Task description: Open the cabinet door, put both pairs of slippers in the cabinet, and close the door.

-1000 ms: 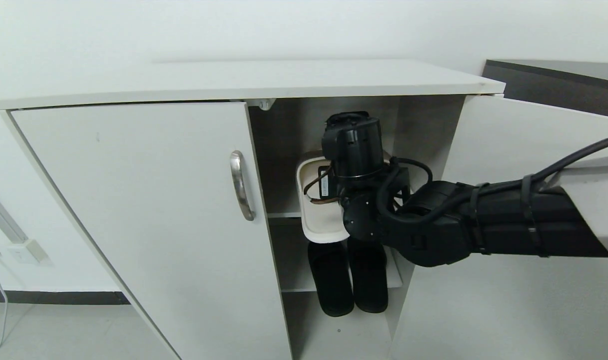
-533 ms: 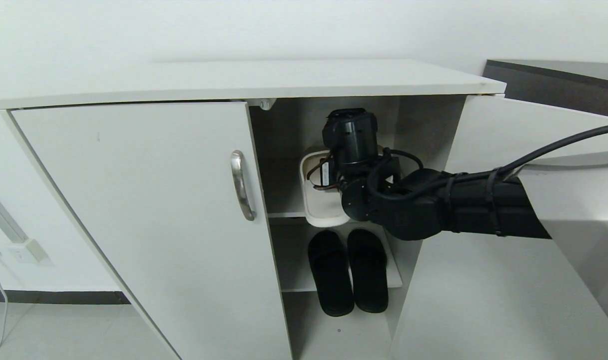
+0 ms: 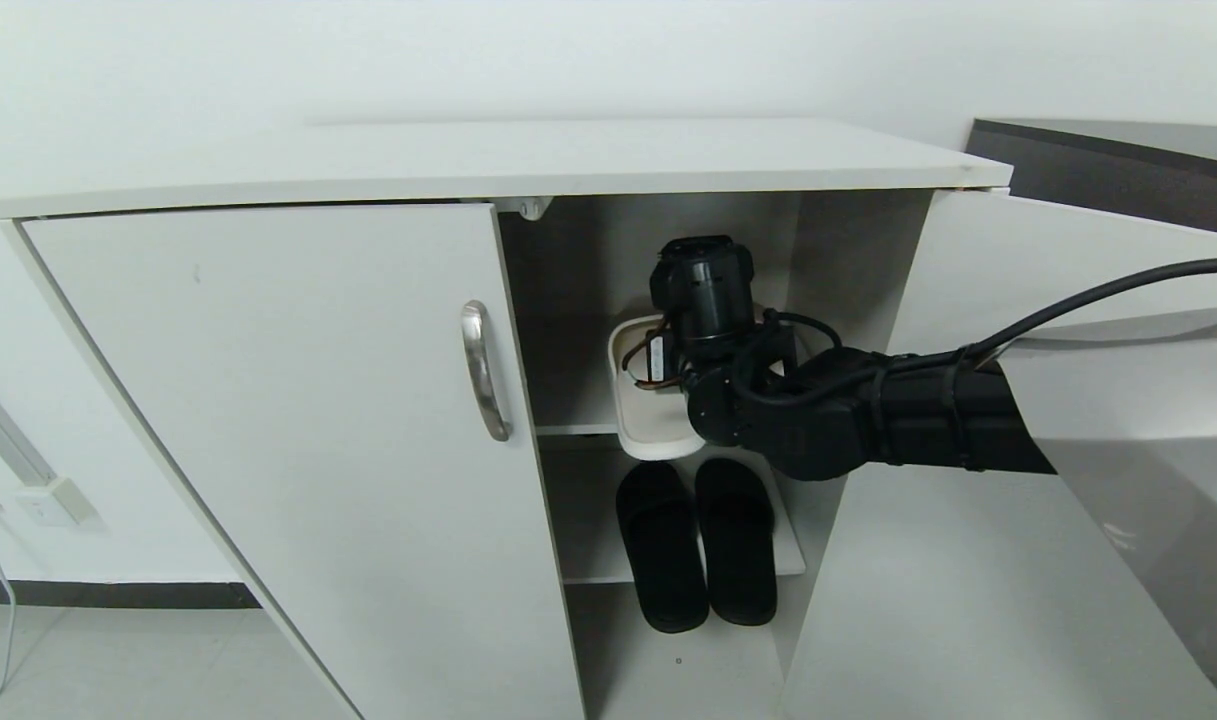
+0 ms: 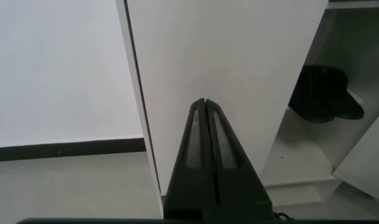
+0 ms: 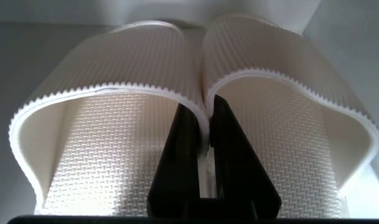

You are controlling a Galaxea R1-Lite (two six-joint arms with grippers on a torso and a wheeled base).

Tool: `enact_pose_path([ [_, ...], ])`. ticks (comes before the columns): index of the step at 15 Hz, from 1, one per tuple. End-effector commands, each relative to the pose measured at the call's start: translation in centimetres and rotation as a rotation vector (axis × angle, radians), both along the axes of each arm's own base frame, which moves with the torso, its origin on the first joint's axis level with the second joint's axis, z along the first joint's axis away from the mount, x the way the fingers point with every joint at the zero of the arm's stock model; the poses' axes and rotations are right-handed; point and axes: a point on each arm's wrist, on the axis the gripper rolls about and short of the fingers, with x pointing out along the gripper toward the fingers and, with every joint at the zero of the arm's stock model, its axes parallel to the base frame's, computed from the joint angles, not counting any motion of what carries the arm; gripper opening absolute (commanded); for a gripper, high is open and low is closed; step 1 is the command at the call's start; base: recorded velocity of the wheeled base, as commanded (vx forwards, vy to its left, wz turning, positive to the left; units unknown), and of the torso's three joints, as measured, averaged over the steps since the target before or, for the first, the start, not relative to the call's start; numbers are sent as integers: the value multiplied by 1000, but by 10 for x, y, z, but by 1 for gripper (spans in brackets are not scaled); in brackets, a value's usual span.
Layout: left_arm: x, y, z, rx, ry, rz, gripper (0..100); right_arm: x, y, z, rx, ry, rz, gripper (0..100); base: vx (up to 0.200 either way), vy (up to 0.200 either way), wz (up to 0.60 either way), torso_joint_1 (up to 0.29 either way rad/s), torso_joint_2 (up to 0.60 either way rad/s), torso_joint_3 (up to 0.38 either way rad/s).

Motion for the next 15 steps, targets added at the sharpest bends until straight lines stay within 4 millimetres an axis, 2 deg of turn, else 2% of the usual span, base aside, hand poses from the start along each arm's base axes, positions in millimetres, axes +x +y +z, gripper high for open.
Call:
enact_pose_path([
  [1,0,0,0,0,2,0,0,1,0,-2,-2,2,-1,0,0,0,0,0,0,0],
  [4,0,0,0,0,1,2,0,1,0,-1,-2,2,-1,0,0,0,0,0,0,0],
  [5,0,0,0,0,1,0,0,1,0,-1,-2,2,-1,100,0,0,0,0,0,0],
  [10,0,0,0,-2,1,2,0,-12,-5,3,-9,11,10,100,0,0,0,0,0,0],
  [12,0,0,0,-2,2,2,0,-29,-8,13,4,10,29,100,0,0,0,0,0,0],
  [15,0,0,0,-2,1,2,0,-67,-16,26,18,22,76,100,0,0,0,0,0,0],
])
